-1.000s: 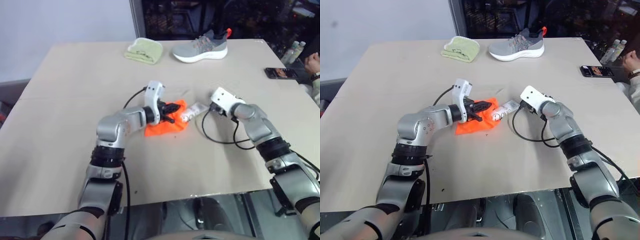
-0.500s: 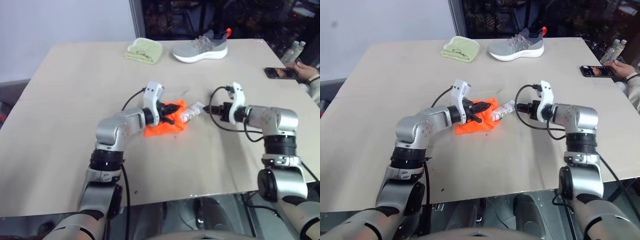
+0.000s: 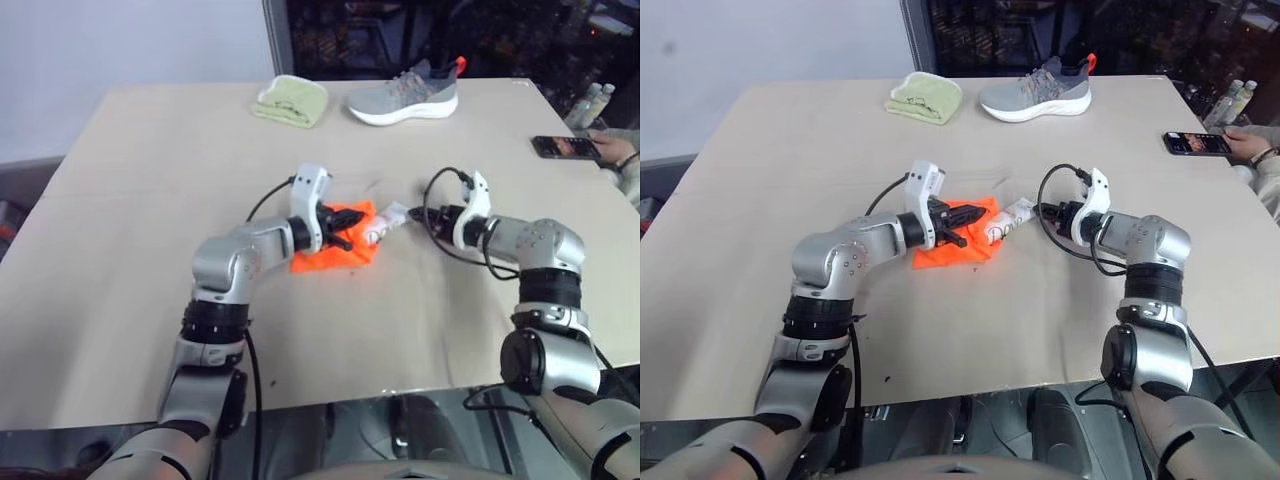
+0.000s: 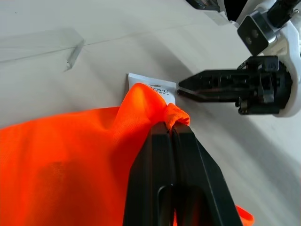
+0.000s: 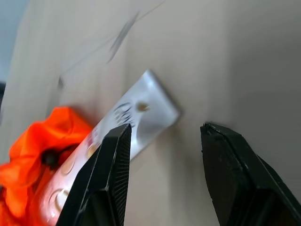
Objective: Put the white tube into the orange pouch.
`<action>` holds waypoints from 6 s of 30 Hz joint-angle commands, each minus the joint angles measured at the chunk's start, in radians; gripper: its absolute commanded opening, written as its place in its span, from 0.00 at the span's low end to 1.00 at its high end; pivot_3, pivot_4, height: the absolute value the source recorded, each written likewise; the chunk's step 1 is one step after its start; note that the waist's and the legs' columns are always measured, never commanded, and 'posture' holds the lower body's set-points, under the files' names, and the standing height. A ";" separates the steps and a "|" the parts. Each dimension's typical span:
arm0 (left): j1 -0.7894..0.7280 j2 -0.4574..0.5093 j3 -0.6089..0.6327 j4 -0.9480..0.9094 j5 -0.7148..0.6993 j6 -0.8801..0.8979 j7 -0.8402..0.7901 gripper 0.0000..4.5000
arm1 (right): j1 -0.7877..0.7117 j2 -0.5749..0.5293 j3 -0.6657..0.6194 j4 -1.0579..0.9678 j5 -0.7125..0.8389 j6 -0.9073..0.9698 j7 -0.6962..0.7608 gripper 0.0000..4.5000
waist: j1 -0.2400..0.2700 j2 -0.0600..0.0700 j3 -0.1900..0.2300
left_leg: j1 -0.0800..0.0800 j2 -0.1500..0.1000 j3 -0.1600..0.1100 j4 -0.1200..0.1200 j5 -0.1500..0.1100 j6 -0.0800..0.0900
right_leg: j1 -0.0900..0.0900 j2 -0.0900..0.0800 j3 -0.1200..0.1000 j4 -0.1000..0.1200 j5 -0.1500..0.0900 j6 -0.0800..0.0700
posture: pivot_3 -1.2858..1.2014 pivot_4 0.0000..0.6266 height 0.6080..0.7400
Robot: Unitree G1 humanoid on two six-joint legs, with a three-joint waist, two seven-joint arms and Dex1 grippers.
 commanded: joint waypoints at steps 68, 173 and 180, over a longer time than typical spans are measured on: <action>-0.489 -0.136 0.548 0.271 -0.586 0.440 0.188 0.00 | 0.017 0.104 0.230 -0.694 0.281 -0.120 -0.205 0.01 | -0.022 0.001 0.000 | -0.001 0.000 -0.002 -0.001 0.000 0.000 | -0.002 0.001 0.002 -0.001 0.000 0.001 | 0.52 0.24 1.00; -0.610 0.037 0.219 0.687 -0.230 -0.281 0.026 0.00 | -0.378 -0.424 0.554 -0.048 -0.366 -0.827 0.358 0.01 | 0.002 0.001 0.005 | -0.003 0.000 0.004 -0.005 0.003 -0.005 | -0.005 0.000 0.002 -0.003 0.000 0.001 | 0.52 0.24 1.00; -0.683 0.027 0.238 0.854 -0.145 -0.409 0.078 0.00 | -0.391 -0.420 0.544 0.012 -0.416 -0.887 0.296 0.01 | 0.003 0.001 0.006 | -0.008 -0.001 0.005 -0.006 0.003 -0.005 | -0.009 0.000 0.003 -0.002 0.000 0.001 | 0.52 0.24 1.00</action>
